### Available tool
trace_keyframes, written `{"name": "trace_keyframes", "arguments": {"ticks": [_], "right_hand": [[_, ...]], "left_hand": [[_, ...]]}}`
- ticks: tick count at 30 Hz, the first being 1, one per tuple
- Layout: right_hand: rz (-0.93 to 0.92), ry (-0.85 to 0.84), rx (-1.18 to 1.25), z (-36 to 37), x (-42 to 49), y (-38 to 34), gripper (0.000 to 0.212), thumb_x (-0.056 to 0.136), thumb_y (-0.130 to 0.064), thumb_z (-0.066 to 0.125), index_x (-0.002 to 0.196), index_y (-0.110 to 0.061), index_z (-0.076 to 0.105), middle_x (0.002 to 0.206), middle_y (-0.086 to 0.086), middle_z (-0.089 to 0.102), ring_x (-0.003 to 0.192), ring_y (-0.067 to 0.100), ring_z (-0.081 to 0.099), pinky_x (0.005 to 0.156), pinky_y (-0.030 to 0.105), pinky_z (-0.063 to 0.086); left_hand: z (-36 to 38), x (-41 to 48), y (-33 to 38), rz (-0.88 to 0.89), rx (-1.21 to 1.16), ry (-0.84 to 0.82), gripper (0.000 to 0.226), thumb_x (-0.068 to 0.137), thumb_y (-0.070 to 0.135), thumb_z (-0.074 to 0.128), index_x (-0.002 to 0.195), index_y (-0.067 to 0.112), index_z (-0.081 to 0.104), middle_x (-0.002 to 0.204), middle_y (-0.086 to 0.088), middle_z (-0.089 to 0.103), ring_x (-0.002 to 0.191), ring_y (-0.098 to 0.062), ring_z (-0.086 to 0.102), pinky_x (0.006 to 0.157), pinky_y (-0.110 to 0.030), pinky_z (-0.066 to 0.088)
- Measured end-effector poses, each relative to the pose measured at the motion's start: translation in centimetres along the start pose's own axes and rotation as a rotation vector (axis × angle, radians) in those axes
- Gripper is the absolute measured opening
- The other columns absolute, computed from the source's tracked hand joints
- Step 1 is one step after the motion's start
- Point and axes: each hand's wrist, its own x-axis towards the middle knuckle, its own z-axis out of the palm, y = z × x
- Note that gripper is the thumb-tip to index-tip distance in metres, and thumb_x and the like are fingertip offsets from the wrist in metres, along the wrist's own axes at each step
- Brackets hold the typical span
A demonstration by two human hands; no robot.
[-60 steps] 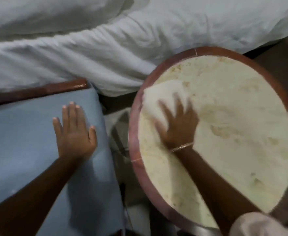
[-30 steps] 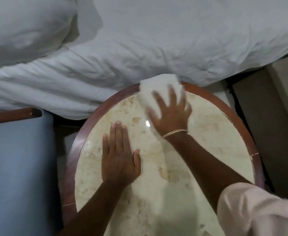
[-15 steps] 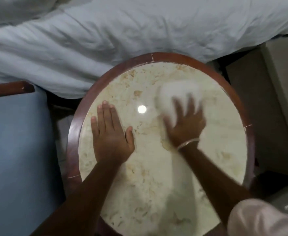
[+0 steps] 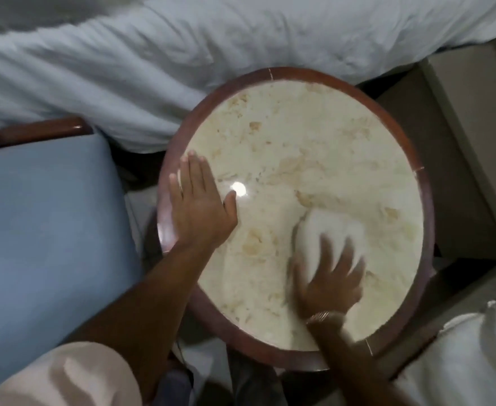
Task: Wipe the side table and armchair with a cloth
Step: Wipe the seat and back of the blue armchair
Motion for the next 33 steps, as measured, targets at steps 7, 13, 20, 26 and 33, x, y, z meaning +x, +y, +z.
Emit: {"name": "trace_keyframes", "arguments": {"ticks": [7,13,20,26,33], "right_hand": [[-0.496,-0.229,0.011,0.5,-8.1,-18.3,0.065,0.076,-0.059,0.048,0.137,-0.037,0.052,0.158,0.012,0.039,0.135,0.053,0.037,0.095,0.063,0.04],[-0.567,-0.499,0.084,-1.6,-9.1,-34.6,0.047,0.086,-0.049,0.05,0.128,-0.029,0.051,0.15,0.013,0.039,0.131,0.047,0.039,0.107,0.057,0.037],[-1.401,-0.649,-0.054,2.3,-25.7,-42.6,0.067,0.093,-0.056,0.044,0.151,-0.052,0.01,0.169,-0.002,-0.014,0.151,0.049,-0.002,0.115,0.073,0.014],[-1.564,-0.435,-0.197,4.4,-20.7,-30.8,0.077,0.068,-0.055,0.054,0.143,-0.043,0.044,0.164,0.004,0.029,0.144,0.051,0.031,0.103,0.071,0.033],[-1.161,-0.34,-0.022,4.6,-23.0,-46.5,0.075,0.084,-0.076,0.041,0.149,-0.041,0.031,0.169,0.009,0.009,0.148,0.053,0.009,0.114,0.069,0.018]], "left_hand": [[-9.5,-8.7,-10.8,-0.346,-0.348,0.037,0.085,0.092,0.054,0.033,0.16,0.009,0.007,0.171,-0.013,0.0,0.159,-0.029,-0.007,0.125,-0.041,-0.007],[-17.9,-24.6,-26.6,-0.847,-0.099,0.025,0.095,0.089,0.062,0.032,0.156,-0.005,0.018,0.167,-0.028,0.006,0.156,-0.043,0.005,0.126,-0.058,0.013],[-22.0,-37.9,-30.4,-1.004,0.354,0.161,0.089,0.09,0.062,0.028,0.15,-0.003,0.035,0.161,-0.027,0.032,0.152,-0.039,0.028,0.121,-0.06,0.021],[-22.6,-37.3,-29.5,-1.103,0.332,0.218,0.091,0.091,0.063,0.031,0.153,-0.004,0.028,0.163,-0.028,0.028,0.152,-0.04,0.028,0.122,-0.059,0.018],[-21.9,-37.6,-29.9,-1.116,0.352,0.221,0.094,0.092,0.067,0.03,0.156,-0.001,0.023,0.165,-0.024,0.025,0.154,-0.037,0.024,0.125,-0.055,0.017]]}}
